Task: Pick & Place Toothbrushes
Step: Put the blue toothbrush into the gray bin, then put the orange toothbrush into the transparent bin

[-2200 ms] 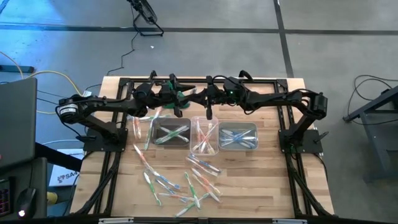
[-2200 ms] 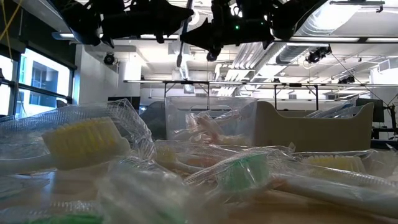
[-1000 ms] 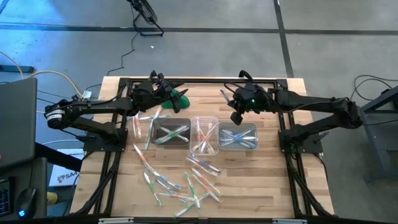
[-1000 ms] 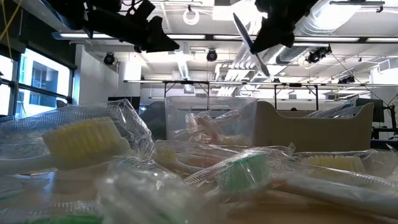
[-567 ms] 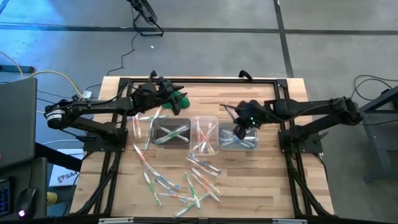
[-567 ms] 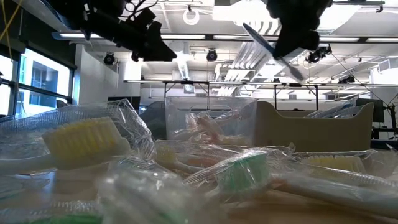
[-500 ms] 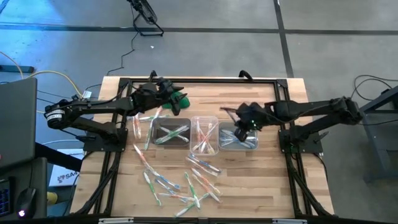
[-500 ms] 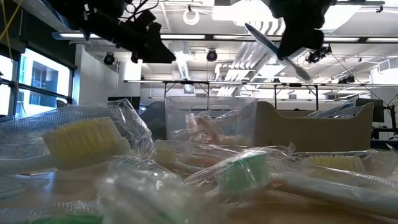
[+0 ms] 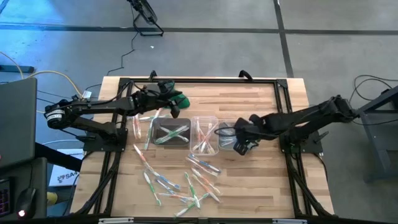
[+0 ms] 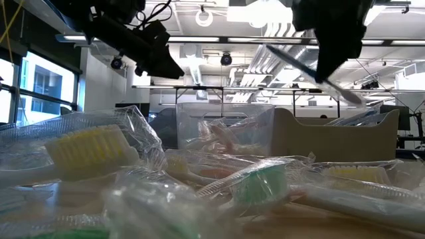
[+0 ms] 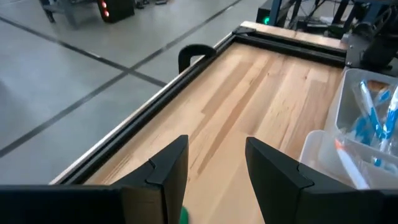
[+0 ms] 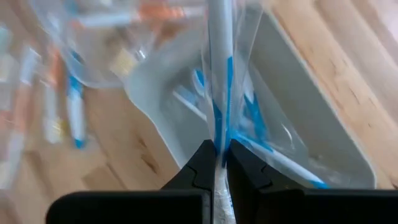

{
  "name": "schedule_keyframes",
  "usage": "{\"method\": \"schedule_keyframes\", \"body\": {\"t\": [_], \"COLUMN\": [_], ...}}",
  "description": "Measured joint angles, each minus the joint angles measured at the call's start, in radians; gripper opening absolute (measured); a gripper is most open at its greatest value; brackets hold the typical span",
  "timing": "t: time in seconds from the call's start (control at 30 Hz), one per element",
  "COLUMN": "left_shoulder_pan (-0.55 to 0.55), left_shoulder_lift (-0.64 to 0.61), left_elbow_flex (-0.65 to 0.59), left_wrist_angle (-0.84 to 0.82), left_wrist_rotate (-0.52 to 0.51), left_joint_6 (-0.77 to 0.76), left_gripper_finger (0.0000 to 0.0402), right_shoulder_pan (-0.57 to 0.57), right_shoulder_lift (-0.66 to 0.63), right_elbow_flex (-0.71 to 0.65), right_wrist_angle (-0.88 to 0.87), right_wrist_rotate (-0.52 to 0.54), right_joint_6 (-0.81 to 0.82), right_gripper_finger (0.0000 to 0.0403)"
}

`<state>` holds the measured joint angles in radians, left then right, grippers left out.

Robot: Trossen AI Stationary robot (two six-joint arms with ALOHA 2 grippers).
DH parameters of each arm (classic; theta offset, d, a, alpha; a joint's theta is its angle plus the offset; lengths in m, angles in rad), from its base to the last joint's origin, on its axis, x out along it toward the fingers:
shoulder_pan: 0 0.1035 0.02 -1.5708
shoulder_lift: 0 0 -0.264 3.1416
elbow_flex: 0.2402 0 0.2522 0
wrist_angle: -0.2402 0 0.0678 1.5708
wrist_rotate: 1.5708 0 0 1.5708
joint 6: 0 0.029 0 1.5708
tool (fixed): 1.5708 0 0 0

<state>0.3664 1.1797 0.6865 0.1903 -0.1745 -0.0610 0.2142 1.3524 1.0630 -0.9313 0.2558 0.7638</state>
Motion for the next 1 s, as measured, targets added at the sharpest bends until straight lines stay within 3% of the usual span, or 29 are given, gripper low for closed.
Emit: {"method": "schedule_keyframes", "body": {"t": [0.37,0.63,1.0], "left_shoulder_pan": [0.0,0.0,0.0], "left_shoulder_lift": [0.0,0.0,0.0], "left_elbow_flex": [0.0,0.0,0.0], "left_wrist_angle": [-0.06,-0.07,-0.07], "left_wrist_rotate": [0.001,0.002,0.002], "left_joint_6": [-0.001,-0.001,0.003], "left_gripper_finger": [0.0155,0.0155,0.0155], "right_shoulder_pan": [0.002,0.0,-0.004], "right_shoulder_lift": [0.213,0.3,0.295], "right_elbow_flex": [0.0,0.0,0.018], "right_wrist_angle": [-0.007,0.008,-0.013], "right_wrist_rotate": [0.041,0.001,-0.002], "right_joint_6": [-0.007,0.026,0.037], "right_gripper_finger": [0.0014,0.0019,0.0148]}}
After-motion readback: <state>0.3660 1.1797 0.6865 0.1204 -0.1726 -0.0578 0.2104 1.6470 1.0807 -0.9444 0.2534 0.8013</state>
